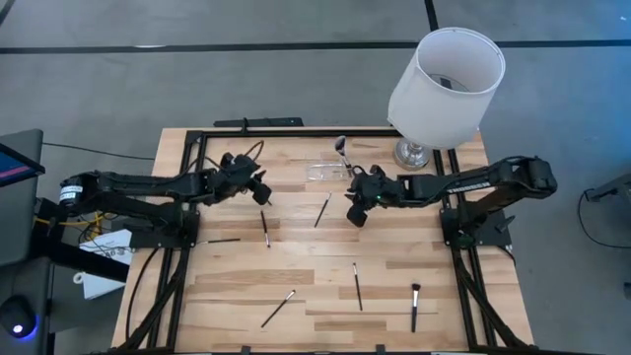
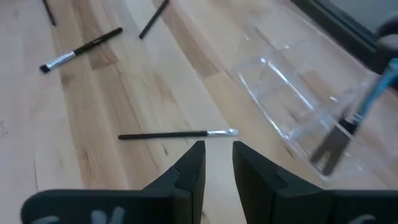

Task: Put items in baskets/containers
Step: Put the silver powder brush into the transparent organizer

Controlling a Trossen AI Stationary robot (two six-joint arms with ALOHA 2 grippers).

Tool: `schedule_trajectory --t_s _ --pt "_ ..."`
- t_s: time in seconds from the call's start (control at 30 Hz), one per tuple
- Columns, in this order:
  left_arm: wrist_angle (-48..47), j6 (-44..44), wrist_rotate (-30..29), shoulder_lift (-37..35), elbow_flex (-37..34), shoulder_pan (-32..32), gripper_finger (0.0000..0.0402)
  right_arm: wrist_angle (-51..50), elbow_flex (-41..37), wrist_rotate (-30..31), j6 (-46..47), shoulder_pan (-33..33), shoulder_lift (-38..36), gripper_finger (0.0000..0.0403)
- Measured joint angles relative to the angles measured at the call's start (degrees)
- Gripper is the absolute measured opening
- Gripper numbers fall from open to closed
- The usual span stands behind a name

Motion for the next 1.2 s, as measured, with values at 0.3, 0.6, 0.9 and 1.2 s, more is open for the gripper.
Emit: schedule_trajectory --t_s 0.3,0.6,0.9,1.2 --pt "1.2 2.9 13.0 0.4 0.0 0.7 0.0102 -4.5 0.0 1.6 5.2 2.6 1.5 0.0071" --pt "8.6 11.9 14.0 0.3 0.0 -2.4 0.0102 -5.6 0.8 1.8 7.1 3.8 1.4 0.0071" --pt "16.5 21.5 15.5 0.3 0.0 -3.9 0.0102 -13.5 1.0 5.0 16.0 10.1 -0.1 0.0071" --pt "16.8 30.0 15.5 0.2 0.0 -3.9 0.0102 -27.1 0.9 7.6 34.8 13.3 0.1 0.0071"
